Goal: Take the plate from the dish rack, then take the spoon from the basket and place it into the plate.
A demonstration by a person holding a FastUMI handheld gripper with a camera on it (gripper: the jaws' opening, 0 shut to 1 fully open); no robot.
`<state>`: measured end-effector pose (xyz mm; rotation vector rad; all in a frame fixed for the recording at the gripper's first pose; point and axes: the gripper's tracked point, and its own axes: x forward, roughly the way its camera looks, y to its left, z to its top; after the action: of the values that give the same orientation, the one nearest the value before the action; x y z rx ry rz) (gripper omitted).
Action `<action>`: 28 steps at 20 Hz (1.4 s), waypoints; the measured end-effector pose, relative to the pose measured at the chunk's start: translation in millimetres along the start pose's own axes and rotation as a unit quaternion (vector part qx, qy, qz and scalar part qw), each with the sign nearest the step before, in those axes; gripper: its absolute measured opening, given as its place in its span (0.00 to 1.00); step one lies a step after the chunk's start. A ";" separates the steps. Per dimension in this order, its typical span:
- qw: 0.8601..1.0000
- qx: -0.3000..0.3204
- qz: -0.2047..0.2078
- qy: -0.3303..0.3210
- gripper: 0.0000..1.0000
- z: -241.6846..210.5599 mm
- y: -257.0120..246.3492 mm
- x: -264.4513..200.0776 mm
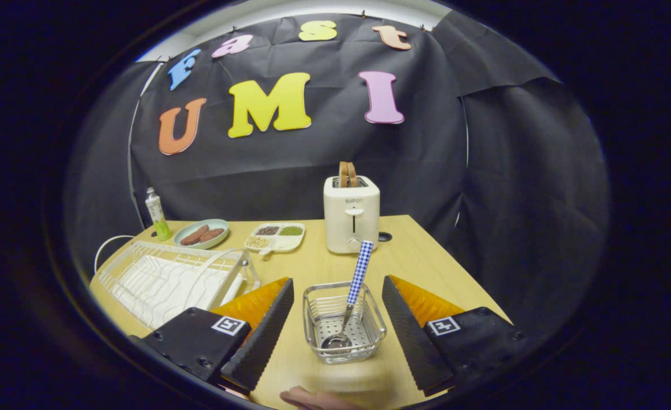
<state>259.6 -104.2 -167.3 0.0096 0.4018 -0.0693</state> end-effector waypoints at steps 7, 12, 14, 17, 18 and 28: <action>0.999 0.029 -0.005 0.020 0.89 11.3 -14.9 54.9; 0.999 0.033 0.013 0.031 0.25 10.2 -5.4 59.4; 0.999 0.039 0.003 0.007 0.19 20.8 -7.2 51.3; 0.999 0.035 0.005 -0.034 0.16 44.0 -1.7 27.9; 0.998 0.031 0.004 -0.052 0.16 54.1 -0.4 17.9; 0.982 0.019 0.032 -0.187 0.15 124.8 46.5 -126.1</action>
<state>195.9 -52.4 -3.3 0.0455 0.0248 -0.0146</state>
